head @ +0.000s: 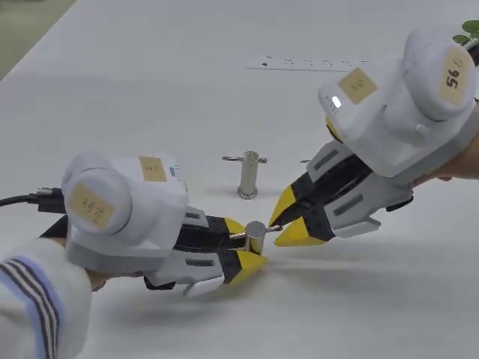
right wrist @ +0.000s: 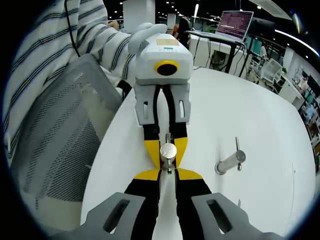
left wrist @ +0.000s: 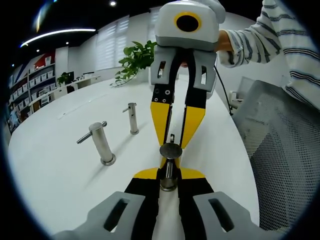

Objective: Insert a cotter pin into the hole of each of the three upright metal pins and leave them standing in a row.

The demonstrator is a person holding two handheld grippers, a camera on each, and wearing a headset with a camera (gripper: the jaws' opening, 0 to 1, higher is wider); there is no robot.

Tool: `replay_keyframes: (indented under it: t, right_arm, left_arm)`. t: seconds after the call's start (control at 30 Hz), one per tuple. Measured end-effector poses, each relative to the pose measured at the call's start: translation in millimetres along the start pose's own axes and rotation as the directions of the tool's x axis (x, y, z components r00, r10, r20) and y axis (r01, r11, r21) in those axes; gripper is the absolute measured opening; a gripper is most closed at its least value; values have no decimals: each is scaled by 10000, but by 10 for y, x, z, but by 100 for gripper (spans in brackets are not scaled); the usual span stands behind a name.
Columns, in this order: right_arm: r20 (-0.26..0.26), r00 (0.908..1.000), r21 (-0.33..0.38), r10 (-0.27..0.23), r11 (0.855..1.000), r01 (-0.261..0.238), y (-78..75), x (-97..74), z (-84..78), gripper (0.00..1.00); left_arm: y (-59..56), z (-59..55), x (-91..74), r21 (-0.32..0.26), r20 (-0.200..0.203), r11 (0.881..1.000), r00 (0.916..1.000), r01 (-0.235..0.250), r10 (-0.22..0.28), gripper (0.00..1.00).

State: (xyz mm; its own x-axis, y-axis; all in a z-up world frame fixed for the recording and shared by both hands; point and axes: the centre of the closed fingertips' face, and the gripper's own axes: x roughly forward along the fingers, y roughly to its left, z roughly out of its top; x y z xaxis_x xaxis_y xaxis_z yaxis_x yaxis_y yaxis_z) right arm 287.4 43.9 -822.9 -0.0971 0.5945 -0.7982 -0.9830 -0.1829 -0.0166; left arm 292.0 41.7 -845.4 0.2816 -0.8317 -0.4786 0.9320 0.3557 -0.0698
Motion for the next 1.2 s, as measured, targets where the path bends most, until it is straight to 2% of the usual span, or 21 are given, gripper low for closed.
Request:
replay_keyframes:
  t: [0.13,0.2,0.3,0.53,0.87,1.07,1.13,1.2]
  right_arm:
    - [149,9999,453,34,9990,-41,4,-62,-24,11]
    - [204,9998,526,20,9986,-30,31,-100,-25,10]
    - [336,9994,594,-107,9982,87,-11,-135,-15,9]
    - [704,9974,753,-153,9971,100,-9,-128,103,4]
    - [775,9970,565,-84,9984,40,40,-143,188,4]
    - [599,9975,550,-376,9979,343,3,-177,127,4]
    - [473,9983,556,-333,9980,306,-28,-178,73,4]
    - [406,9988,576,-255,9981,231,7,-182,58,4]
  left_arm:
    - [-5,-1,3,-26,105,10000,9999,-7,7,11]
    - [-8,0,6,104,91,9999,9999,-47,46,11]
    - [-11,-1,10,19,135,10000,9999,-16,15,11]
    - [-14,-7,16,38,141,10000,9999,25,-25,11]
    - [-21,-6,25,-11,130,10000,9999,49,-49,12]
    - [-25,-4,27,-56,136,10000,9999,62,-61,12]
    - [-25,-5,27,-64,128,10000,9999,68,-67,12]
    - [-25,-6,28,-52,106,10000,9999,69,-69,12]
